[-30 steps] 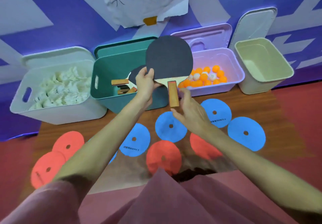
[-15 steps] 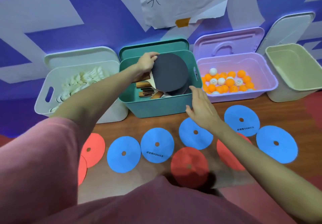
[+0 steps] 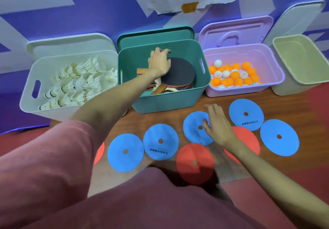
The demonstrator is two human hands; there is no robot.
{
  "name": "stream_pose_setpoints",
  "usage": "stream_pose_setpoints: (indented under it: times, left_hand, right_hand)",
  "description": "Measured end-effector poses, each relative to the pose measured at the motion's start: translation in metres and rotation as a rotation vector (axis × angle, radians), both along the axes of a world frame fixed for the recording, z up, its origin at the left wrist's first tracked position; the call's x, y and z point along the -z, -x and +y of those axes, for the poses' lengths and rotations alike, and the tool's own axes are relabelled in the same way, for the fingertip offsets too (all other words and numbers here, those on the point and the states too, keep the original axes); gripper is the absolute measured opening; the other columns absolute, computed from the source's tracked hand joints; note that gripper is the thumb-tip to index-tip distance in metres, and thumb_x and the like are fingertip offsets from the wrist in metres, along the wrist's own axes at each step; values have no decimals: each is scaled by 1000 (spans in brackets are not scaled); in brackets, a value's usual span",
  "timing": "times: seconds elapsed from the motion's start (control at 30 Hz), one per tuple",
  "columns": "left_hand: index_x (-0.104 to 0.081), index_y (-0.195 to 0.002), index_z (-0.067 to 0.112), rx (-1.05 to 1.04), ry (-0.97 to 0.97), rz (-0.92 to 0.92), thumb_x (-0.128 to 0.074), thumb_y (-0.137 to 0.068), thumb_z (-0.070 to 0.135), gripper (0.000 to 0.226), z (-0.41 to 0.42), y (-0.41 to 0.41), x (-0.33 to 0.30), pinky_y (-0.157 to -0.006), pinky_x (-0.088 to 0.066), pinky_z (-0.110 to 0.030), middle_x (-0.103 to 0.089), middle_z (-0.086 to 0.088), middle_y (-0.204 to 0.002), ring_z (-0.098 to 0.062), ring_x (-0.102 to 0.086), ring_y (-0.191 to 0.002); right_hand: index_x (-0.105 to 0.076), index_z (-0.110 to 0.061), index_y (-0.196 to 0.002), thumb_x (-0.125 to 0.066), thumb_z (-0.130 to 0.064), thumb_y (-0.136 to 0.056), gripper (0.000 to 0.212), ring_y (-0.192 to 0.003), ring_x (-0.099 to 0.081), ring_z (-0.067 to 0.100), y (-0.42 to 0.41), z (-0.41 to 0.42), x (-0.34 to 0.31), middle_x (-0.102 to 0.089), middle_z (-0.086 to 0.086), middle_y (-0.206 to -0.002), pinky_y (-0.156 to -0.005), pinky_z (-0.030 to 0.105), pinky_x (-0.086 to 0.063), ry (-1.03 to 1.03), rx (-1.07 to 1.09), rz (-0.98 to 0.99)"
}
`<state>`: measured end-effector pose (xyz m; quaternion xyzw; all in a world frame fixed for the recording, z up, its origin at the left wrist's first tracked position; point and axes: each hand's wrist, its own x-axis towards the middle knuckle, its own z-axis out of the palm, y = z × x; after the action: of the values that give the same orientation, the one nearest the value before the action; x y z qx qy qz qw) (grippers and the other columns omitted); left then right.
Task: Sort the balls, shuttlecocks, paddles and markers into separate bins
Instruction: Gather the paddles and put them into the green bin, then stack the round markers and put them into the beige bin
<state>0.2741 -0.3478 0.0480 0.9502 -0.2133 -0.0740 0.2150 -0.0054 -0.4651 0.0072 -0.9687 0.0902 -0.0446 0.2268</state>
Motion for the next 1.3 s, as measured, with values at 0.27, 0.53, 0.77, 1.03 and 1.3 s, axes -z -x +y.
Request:
stream_pose_setpoints:
  times: [0.27, 0.53, 0.77, 1.03, 1.3]
  left_hand:
    - [-60, -94, 4, 213, 561, -326, -47, -90, 1, 14, 46, 167, -1, -78, -41, -31, -60, -7, -90, -23, -53, -85]
    - [-61, -96, 3, -23, 271, 100, -48, -77, 5, 22, 92, 247, 76, -81, -46, -41, -63, -11, -91, -30, -59, -87]
    - [-59, -100, 1, -187, 160, 363, -55, -81, -2, 20, 103, 289, 93, -85, -45, -31, -61, -11, -103, -25, -59, -93]
    - [-57, -104, 10, -418, 300, 519, -66, -87, 22, 23, 67, 309, 84, -76, -44, -25, -62, -1, -93, -15, -59, -85]
    - [-64, -114, 2, -599, 972, 1187, -66, -88, 30, 38, 9, 328, 68, -89, -55, -37, -70, -11, -111, -20, -66, -101]
  right_hand:
    - [-43, -6, -129, -64, -31, -85, 55, -123, -42, 30, 52, 11, 66, -47, 13, -126, -103, 31, -31, -22, -73, 606]
    - [-43, -2, -122, -72, -37, -77, 64, -121, -40, 31, 67, 20, 88, -45, 17, -125, -104, 32, -29, 7, 132, 639]
    - [-48, -5, -98, -63, -11, -85, 21, -96, -60, 34, 75, 3, 87, -58, 14, -91, -76, 35, -42, -310, 111, 529]
    - [-58, -26, -96, -54, 0, -88, 28, -70, -54, 5, 97, -61, 54, -59, -2, -78, -67, 27, -43, -615, 176, 139]
    - [-53, -7, -110, -55, -3, -93, 17, -61, -49, 13, 122, -76, 42, -50, 11, -71, -54, 22, -44, -1117, 361, 124]
